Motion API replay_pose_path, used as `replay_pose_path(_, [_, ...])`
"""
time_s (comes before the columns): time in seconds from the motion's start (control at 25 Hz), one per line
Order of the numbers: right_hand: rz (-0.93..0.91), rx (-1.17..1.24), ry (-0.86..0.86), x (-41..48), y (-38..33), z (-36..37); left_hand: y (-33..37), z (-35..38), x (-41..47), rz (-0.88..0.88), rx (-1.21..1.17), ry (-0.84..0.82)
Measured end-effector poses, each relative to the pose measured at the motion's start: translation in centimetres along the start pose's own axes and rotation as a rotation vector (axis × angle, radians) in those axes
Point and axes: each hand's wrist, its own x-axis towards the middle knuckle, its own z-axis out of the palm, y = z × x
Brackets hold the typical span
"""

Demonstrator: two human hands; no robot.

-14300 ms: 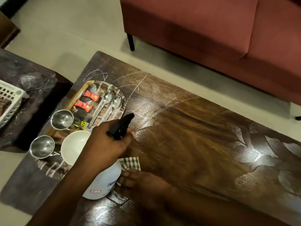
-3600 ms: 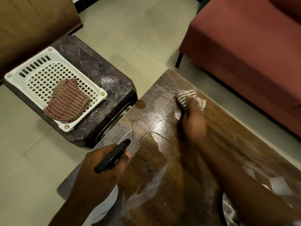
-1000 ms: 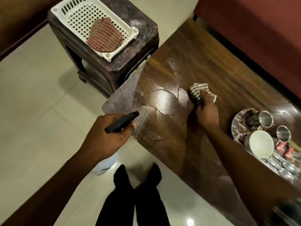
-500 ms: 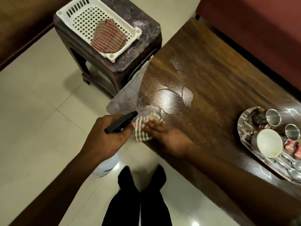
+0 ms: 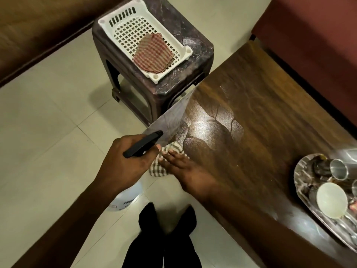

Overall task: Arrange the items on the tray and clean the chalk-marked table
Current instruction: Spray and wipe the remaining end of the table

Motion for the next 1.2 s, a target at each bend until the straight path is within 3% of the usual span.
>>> replay_pose_path(0.08, [0.026,-0.043,0.026,-0.1,3.8,-2.7,0.1,-0.2,0.4,-0.012,-0.026,0.006])
replay_pose_path(0.24, [0.695,0.101,0.46,4.9,8.5,-7.9,-0.3,-0.5,0.8,0.007,-0.051,0.044])
replay_pose_path(0.32, [0.767,0.174,0.513,7.7,7.0,-7.3,-0.4,-0.5,0.7,0.003,-0.054,0.051])
replay_pose_path(0.4, [0.593,0.132,0.419,8.5,3.0,-4.3,-0.6,-0.6,0.8,0.008,-0.051,0.049])
replay_pose_path(0.48, [0.284,0.065,0.257,7.7,-1.5,-1.0,-0.5,-0.3,0.9,0.009,-0.048,0.048])
replay_pose_path(0.6, [-0.042,0.053,0.143,7.4,-1.1,-0.9,-0.2,-0.2,1.0,0.013,-0.056,0.035])
replay_pose_path(0.68, [0.018,0.058,0.107,7.8,1.8,-3.7,-0.2,-0.2,0.9,0.039,-0.06,0.035])
replay_pose_path(0.84, [0.581,0.111,0.393,9.1,10.4,-10.7,-0.6,-0.6,0.5,0.022,-0.049,0.084])
replay_pose_path(0.92, [0.687,0.141,0.456,10.0,11.9,-12.4,-0.8,-0.6,0.2,-0.003,-0.06,0.092])
replay_pose_path(1.04, [0.624,0.146,0.41,10.8,7.3,-9.3,-0.7,-0.8,-0.2,-0.028,-0.067,0.093])
replay_pose_path(1.2, [0.175,0.059,0.158,8.8,-2.7,-0.4,0.2,-0.4,0.2,-0.011,-0.042,0.099])
